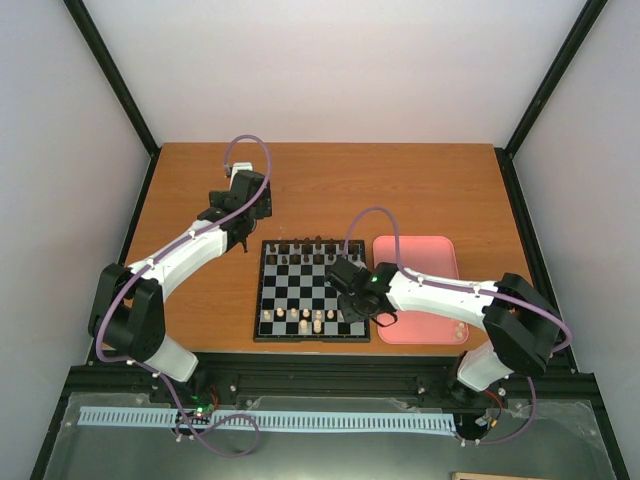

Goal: Set up the chess pieces on the board
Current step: Place the chess piece on the chessboard.

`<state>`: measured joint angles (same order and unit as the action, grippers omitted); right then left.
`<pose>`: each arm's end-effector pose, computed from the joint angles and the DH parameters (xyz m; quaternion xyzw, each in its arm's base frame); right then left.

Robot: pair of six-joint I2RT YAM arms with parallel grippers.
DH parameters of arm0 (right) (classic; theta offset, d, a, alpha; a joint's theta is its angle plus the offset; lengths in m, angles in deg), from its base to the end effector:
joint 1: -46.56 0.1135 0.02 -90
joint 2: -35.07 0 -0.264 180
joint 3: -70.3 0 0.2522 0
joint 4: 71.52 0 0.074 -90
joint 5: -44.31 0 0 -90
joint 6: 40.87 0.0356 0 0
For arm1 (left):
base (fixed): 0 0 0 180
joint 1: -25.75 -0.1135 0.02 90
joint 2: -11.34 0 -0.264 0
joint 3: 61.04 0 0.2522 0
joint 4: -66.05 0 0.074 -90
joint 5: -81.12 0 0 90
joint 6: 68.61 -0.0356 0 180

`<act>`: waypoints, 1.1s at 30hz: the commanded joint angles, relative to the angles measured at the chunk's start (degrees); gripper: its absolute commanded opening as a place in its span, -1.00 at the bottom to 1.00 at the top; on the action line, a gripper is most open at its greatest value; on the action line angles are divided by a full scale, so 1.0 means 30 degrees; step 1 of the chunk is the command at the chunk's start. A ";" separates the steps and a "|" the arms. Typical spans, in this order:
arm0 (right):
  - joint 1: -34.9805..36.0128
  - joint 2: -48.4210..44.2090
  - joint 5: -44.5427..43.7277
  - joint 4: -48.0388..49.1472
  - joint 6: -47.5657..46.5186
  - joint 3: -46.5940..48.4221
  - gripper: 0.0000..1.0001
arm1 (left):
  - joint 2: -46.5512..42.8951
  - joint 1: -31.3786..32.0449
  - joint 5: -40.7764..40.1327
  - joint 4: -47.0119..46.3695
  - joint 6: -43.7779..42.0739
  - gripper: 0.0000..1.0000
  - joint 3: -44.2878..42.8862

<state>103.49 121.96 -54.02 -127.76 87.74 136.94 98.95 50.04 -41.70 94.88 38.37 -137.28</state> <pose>0.1505 0.2216 0.1836 -0.1492 0.9792 0.0384 0.1323 0.3138 -0.1205 0.2605 -0.0632 0.8759 0.0975 0.4683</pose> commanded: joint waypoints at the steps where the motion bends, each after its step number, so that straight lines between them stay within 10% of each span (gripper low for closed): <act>1: 0.0185 -0.0126 -0.0304 0.0362 0.0417 -0.0322 -0.94 | 0.0169 0.0134 -0.0056 0.0070 0.0143 0.99 -0.0766; 29: 0.0185 0.0975 -0.0728 0.1187 0.0152 -0.0339 -0.92 | 0.0206 0.0134 0.0022 0.0044 0.0054 1.00 -0.0843; 33: 0.0183 0.0821 -0.0909 0.1160 0.0149 -0.0401 -0.63 | 0.0218 0.0134 0.0045 0.0019 0.0037 0.99 -0.0826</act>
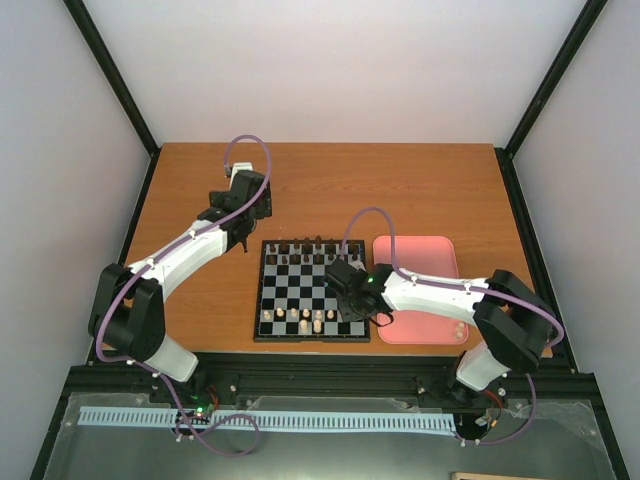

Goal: Set up the chess pieces on the board
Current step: Place the chess piece on the chessboard, then pick up the chess piece from the storage box.

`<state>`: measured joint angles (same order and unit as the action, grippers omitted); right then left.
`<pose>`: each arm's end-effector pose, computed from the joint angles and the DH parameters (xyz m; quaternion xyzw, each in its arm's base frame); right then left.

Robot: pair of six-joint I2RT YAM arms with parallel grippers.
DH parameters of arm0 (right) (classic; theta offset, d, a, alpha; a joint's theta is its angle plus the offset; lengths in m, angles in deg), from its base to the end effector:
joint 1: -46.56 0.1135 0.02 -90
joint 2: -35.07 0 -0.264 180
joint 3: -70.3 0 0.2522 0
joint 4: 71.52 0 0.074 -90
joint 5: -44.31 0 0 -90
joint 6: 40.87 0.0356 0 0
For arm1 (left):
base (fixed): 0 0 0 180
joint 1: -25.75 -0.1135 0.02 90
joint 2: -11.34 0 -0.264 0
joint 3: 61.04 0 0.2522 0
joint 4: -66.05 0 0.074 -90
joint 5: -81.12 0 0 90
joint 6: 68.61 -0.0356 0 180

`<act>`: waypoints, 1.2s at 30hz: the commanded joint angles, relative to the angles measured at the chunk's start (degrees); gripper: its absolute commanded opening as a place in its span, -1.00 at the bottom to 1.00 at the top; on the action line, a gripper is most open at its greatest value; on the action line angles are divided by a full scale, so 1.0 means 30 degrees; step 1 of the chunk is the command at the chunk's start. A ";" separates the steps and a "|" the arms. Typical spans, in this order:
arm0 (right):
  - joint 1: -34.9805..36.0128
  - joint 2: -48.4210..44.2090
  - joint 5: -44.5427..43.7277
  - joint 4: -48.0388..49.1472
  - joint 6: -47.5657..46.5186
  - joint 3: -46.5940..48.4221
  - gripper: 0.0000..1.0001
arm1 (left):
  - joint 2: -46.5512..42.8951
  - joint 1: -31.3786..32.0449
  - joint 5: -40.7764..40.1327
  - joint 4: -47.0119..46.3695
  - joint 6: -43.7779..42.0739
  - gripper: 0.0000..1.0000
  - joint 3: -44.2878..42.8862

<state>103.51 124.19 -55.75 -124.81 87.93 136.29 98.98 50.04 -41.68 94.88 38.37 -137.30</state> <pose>0.1544 0.2258 0.1724 -0.1458 0.9784 0.0290 0.1436 0.3139 -0.1205 0.2604 -0.0631 0.8760 0.0974 0.4682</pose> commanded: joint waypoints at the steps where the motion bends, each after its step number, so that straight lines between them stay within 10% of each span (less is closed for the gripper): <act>1: 0.0177 -0.0001 -0.0362 0.0166 0.0099 -0.0182 -0.55 | 0.0207 0.0134 0.0060 0.0001 0.0042 0.99 -0.0832; 17: 0.0100 -0.3725 -0.4770 -0.2993 0.1688 0.0040 -0.09 | 0.0290 0.0134 0.0233 0.0087 0.0085 0.99 -0.0861; 36: -0.9368 -0.9422 -0.2812 -0.2498 0.1465 -0.4941 -0.14 | 0.0520 0.0134 0.0830 -0.0067 0.0143 0.99 -0.0897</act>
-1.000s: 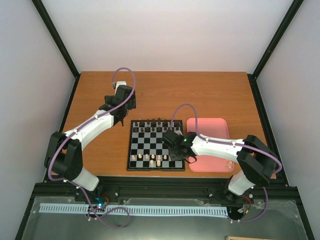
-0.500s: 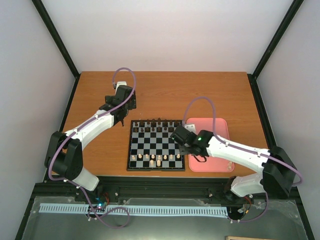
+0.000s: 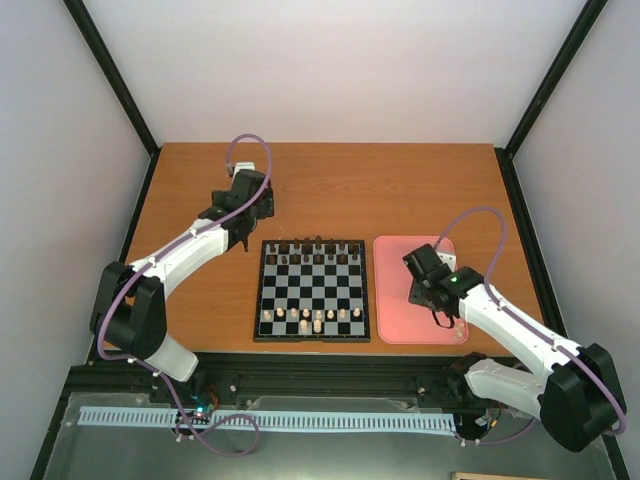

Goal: Set up the chess pieces on the board
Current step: Pick up the chess piece from the storage box.

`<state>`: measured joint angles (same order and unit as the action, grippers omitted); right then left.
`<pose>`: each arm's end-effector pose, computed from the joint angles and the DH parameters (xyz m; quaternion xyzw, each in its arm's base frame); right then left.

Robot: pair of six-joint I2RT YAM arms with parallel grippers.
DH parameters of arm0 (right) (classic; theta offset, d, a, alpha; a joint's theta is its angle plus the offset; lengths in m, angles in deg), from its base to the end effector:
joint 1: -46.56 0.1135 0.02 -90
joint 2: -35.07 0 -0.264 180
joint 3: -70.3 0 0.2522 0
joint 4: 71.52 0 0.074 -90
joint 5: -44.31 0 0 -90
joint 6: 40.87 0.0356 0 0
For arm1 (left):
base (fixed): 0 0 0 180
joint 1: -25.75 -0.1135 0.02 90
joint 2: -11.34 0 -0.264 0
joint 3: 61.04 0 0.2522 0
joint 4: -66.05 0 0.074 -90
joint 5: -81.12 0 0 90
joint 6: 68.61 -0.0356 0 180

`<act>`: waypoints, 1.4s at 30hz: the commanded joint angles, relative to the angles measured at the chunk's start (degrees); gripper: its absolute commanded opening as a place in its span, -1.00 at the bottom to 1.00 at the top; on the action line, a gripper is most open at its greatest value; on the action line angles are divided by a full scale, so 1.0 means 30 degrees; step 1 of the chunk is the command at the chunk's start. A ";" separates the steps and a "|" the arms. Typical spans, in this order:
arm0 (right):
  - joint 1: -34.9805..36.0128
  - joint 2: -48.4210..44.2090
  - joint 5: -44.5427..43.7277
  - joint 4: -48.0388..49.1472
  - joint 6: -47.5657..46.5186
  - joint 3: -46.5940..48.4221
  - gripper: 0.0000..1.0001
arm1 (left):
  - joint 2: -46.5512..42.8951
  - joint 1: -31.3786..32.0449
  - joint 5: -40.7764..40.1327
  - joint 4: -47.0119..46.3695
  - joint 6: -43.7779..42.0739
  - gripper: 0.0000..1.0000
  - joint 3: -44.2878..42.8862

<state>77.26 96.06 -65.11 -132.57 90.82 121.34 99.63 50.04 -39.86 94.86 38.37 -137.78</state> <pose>0.1569 0.0794 0.1991 0.1208 0.9650 -0.0382 0.2295 0.3164 -0.1227 0.2592 -0.0561 0.8800 0.0843 0.4640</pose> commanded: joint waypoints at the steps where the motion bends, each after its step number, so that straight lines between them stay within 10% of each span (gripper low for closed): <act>1: -0.0795 -0.0071 0.0019 -0.0073 0.0676 0.0053 -0.15 | 0.0360 0.0134 0.0261 -0.0050 0.0140 0.99 -0.0784; 29: -0.6542 0.2343 0.2342 0.2555 -0.1903 -0.0686 -0.29 | 0.0682 0.0134 0.1118 -0.0384 0.0018 0.99 -0.0862; 42: -0.6600 0.2658 0.2167 0.3088 -0.2119 -0.0766 -0.69 | 0.0848 0.0134 0.1024 -0.0357 -0.0003 1.00 -0.0920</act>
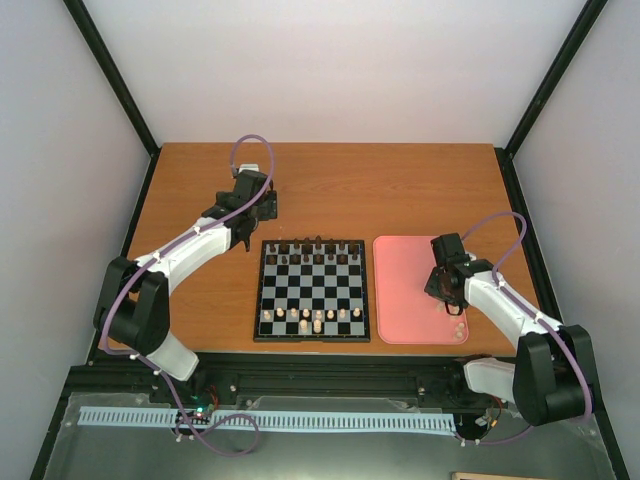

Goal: Set up the chess pieces on the board
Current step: Pick up the chess piece from the storage box, then place the chess piece on the chessboard.

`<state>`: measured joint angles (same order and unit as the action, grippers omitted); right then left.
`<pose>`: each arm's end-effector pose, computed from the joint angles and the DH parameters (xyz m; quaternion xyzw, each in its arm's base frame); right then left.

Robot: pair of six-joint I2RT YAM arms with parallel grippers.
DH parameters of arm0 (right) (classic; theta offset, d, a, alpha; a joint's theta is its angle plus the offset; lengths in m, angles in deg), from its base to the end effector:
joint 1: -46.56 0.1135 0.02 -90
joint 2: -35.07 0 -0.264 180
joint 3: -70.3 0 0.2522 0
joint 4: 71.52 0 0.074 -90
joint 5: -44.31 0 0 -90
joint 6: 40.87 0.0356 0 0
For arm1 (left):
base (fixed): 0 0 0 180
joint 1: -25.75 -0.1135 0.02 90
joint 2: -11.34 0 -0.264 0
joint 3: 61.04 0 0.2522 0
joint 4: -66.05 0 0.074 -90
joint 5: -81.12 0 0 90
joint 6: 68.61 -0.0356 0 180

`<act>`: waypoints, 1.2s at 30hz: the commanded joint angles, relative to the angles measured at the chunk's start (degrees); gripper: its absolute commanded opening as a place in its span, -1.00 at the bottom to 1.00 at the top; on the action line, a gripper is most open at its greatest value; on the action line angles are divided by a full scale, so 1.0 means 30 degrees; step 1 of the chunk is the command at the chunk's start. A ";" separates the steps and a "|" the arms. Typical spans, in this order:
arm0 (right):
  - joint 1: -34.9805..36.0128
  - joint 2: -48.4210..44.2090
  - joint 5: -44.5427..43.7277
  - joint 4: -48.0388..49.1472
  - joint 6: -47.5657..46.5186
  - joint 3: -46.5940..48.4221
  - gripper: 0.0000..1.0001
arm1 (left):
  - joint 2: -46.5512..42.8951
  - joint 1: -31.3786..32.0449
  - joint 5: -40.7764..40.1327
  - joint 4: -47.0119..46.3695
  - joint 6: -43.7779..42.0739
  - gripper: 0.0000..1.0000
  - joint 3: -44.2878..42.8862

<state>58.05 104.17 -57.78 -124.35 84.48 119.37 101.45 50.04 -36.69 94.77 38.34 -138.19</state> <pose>0.1924 0.0315 0.1698 0.2186 0.9589 -0.0367 0.1774 0.3214 -0.1268 0.2508 -0.0415 0.8901 0.0653 0.4491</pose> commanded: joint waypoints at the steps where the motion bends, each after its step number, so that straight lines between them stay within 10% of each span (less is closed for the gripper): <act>1: -0.0196 0.0004 -0.0274 0.0379 -0.0003 -0.0110 -0.72 | 0.0230 0.0134 -0.0044 -0.0329 0.0026 1.00 -0.0782; 23: 0.0003 -0.1844 0.3467 0.0603 -0.3193 0.2375 -0.94 | 0.0505 0.0134 -0.0534 -0.0102 0.0018 0.99 -0.0929; 36: 0.4376 -0.2018 0.6327 -0.1497 -0.4811 0.6269 -0.94 | 0.1181 0.0134 -0.1024 0.0042 -0.0114 0.99 -0.1221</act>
<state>68.41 99.17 -43.64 -126.23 73.01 134.27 104.42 50.04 -38.49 94.84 38.32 -139.35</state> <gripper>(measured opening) 0.102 0.997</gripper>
